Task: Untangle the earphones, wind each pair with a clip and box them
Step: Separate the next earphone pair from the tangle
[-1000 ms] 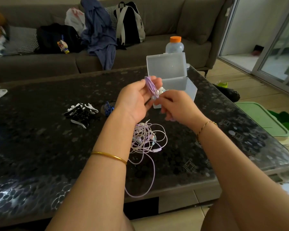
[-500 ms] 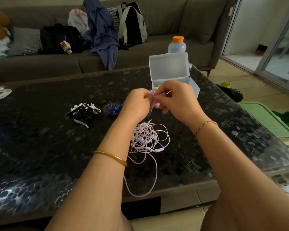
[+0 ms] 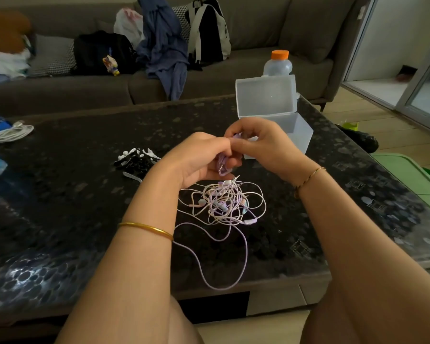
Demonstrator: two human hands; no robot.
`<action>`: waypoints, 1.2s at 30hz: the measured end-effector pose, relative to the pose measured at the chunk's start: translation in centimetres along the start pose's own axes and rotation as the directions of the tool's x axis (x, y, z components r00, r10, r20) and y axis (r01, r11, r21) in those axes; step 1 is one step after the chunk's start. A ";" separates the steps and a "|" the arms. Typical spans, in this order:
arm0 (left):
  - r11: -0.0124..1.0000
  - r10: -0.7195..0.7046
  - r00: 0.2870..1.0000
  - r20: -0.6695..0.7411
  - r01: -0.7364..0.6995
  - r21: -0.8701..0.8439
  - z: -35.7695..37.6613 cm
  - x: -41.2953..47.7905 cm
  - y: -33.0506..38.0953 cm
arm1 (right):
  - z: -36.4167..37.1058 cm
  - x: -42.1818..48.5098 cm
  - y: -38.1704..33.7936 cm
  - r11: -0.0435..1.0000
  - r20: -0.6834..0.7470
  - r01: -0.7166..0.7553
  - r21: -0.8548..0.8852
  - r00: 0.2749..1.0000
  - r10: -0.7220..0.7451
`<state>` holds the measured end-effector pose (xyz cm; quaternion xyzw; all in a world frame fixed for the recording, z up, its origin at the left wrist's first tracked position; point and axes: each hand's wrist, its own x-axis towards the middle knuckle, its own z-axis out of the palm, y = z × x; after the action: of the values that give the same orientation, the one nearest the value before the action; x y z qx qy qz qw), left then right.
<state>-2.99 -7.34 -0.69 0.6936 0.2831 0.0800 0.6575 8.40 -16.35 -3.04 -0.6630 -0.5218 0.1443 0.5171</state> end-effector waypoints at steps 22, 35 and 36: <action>0.984 -0.172 0.936 -0.306 0.150 -0.093 -3.9 -0.5 -1.6 | 5.2 2.5 -0.5 0.945 0.227 -0.221 0.242 0.960 0.166; 0.979 -0.204 0.901 -0.383 0.183 -0.092 -3.8 0.9 -2.1 | 6.1 2.2 0.2 0.938 0.171 -0.219 0.267 0.969 0.177; 0.978 -0.207 0.898 -0.389 0.184 -0.096 -3.8 0.7 -2.3 | 6.3 2.2 0.3 0.938 0.169 -0.217 0.269 0.970 0.176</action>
<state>-4.84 -3.76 -2.58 0.6121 0.4761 0.1604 0.6107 4.87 -11.13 -5.19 -0.6182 -0.4622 0.3161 0.5516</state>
